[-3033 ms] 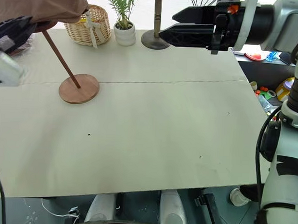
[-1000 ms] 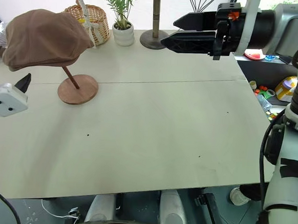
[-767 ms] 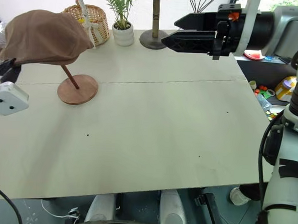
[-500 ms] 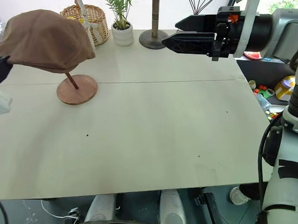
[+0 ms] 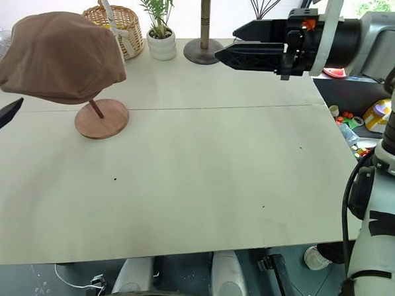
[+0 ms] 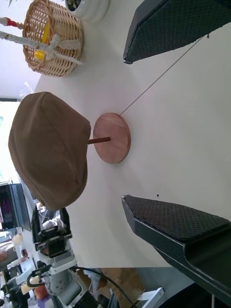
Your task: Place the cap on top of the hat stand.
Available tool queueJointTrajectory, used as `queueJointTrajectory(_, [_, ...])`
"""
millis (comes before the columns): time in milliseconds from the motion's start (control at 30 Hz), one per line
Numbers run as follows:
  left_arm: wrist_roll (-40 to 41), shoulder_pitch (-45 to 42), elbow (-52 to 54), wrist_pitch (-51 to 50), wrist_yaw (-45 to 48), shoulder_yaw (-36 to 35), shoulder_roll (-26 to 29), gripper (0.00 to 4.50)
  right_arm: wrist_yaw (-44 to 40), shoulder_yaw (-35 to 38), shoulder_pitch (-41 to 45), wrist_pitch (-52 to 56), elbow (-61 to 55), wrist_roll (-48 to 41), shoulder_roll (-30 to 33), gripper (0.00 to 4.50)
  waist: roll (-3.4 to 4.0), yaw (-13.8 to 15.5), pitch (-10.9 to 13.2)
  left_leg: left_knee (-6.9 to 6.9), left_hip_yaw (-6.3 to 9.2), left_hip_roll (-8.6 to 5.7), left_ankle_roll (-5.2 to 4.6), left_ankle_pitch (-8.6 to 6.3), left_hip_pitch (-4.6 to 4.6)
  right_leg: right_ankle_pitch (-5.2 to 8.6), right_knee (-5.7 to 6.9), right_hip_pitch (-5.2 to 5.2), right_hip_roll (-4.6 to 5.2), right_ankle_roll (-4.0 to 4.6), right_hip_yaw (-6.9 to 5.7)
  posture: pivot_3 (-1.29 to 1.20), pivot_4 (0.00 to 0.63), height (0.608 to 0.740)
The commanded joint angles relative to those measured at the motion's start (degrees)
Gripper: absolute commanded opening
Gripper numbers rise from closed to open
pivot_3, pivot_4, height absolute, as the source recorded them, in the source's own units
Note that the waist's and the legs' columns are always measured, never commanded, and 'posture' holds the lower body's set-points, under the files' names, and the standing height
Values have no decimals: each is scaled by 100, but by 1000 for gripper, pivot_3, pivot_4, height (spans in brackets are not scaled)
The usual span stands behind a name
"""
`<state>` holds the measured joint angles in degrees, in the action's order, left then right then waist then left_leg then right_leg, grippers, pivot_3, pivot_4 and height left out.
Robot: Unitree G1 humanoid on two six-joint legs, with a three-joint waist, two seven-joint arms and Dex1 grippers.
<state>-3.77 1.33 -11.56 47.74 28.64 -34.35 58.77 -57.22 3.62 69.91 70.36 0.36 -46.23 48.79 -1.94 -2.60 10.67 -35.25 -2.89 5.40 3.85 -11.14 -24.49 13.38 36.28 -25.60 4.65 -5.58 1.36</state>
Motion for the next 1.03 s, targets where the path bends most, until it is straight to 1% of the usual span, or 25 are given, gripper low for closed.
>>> queueJointTrajectory(33, [609, 594, 636, -379, 450, -368, 113, 3605, -77, 157, 4, -174, -23, 19, 110, 4500, 0, -13, 0, 0, -3, 2, 0, 0, 0, 0, -1, -2, 0, 0, 0, 0, 150, 728])
queueJointTrajectory(100, [905, 1067, 1032, -772, 731, -614, 41, 3605, -120, 130, -22, -243, 22, 57, 113, 4500, 1, -6, 0, 2, -8, 3, 0, 0, 0, 0, -1, -4, 1, 0, 1, 0, 150, 728])
queueJointTrajectory(233, [1671, 2621, 2091, -2238, 1830, -1582, -174, 3605, -344, 21, -98, -468, 190, 176, 136, 4500, 1, -54, 0, 2, -13, 7, 0, 0, -1, 0, -2, -8, 0, 2, 1, 0, 150, 728])
queueJointTrajectory(333, [2495, 3393, 2624, -4279, 2534, -2428, -106, 3605, -524, -76, -103, -634, 326, 296, 156, 4500, 0, -84, 0, 2, -11, 7, 0, 0, -1, -1, -1, -10, -2, 4, 0, 0, 150, 728])
queueJointTrajectory(367, [2936, 3573, 2761, -5079, 2750, -2726, -53, 3605, -601, -106, -91, -691, 380, 333, 165, 4500, 1, -88, 0, 1, -11, 9, 1, 0, 0, -1, 0, -11, -2, 5, -2, 0, 150, 728])
queueJointTrajectory(467, [4142, 3739, 2779, -7082, 3338, -3538, 221, 3605, -817, -201, -15, -840, 543, 441, 181, 4500, 1, -92, 1, -2, -11, 9, 3, -2, 1, -1, -2, -11, 0, 7, -3, 0, 150, 728])
queueJointTrajectory(533, [4750, 3393, 2290, -8065, 3584, -3980, 612, 3605, -993, -285, 43, -974, 655, 542, 222, 4500, 3, -90, 2, -3, -11, 9, 3, -2, 1, -1, -5, -17, 1, 7, -3, 0, 150, 728])
queueJointTrajectory(600, [5237, 2929, 1547, -9099, 3908, -4380, 1192, 3605, -1198, -340, 106, -1111, 750, 632, 283, 4500, 2, -82, 2, -3, -6, 8, 2, -1, 0, -1, -5, -34, -2, 8, -9, 0, 150, 728])
queueJointTrajectory(667, [5259, 2598, 737, -9771, 4451, -4647, 1767, 3605, -1371, -368, 195, -1192, 866, 694, 359, 4500, 2, -115, 3, -1, -5, 8, 1, -1, -3, -1, -4, -32, -4, 8, -10, 0, 150, 728])
queueJointTrajectory(700, [5147, 2498, 407, -9925, 4768, -4727, 1983, 3605, -1445, -381, 238, -1215, 911, 716, 389, 4500, 6, -135, 5, 0, -7, 8, 1, -1, -6, -1, -5, -18, -5, 7, -9, 0, 150, 728])
queueJointTrajectory(800, [4457, 2270, -426, -9884, 5506, -4702, 2589, 3605, -1757, -356, 317, -1241, 1007, 702, 512, 4500, 11, -163, 8, 11, -19, 7, 1, -1, -10, -1, -8, -27, -4, 7, -10, 0, 150, 728])
queueJointTrajectory(933, [3798, 1878, -1016, -9651, 6250, -4371, 3059, 3605, -1749, -333, 389, -1278, 1205, 812, 512, 4500, 11, -196, 8, 26, -26, 11, 1, -1, -12, 0, 5, -54, -11, 7, -10, 0, 150, 728])
queueJointTrajectory(1033, [3619, 1546, -1163, -9555, 6386, -4052, 3168, 3605, -1734, -329, 405, -1278, 1252, 855, 480, 4500, 15, -196, 10, 23, -26, 11, 1, 0, -15, 0, 13, -63, -12, 10, -9, 0, 150, 728])
